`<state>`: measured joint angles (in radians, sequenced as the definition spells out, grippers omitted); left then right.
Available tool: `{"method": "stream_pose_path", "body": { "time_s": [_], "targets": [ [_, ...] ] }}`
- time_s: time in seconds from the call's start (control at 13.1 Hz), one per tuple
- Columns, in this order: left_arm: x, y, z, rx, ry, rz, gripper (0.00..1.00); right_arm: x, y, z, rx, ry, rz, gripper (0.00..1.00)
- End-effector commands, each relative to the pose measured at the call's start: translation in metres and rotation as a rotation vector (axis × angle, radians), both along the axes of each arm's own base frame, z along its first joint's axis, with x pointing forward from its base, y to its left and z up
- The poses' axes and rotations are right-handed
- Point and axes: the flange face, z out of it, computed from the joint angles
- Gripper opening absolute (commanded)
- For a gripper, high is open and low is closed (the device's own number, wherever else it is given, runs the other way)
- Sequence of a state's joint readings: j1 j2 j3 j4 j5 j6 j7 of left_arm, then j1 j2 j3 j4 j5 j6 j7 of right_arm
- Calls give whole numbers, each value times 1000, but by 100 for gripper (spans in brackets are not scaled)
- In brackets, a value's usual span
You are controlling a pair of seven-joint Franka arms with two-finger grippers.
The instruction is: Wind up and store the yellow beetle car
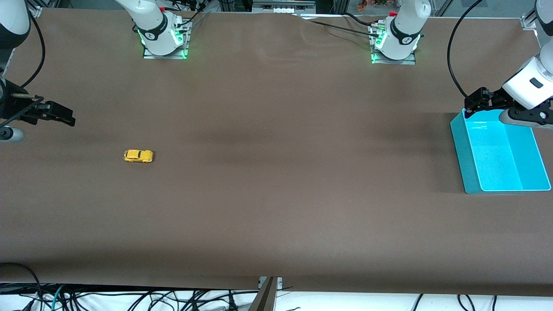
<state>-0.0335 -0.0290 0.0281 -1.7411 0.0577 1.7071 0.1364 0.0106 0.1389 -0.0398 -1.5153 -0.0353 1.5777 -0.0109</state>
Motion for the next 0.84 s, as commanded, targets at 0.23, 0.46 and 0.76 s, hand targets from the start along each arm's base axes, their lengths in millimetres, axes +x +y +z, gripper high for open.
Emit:
{"method": "stream_pose_path", "body": {
  "time_s": [0.23, 0.46, 0.76],
  "targets": [
    [4, 1, 4, 9, -5, 2, 100, -4, -4, 2, 19, 5, 1, 100],
    [4, 1, 4, 9, -5, 2, 100, -4, -3, 2, 18, 3, 6, 100],
    [4, 1, 5, 9, -7, 2, 100, -3, -3, 2, 19, 0, 4, 100]
  ]
}}
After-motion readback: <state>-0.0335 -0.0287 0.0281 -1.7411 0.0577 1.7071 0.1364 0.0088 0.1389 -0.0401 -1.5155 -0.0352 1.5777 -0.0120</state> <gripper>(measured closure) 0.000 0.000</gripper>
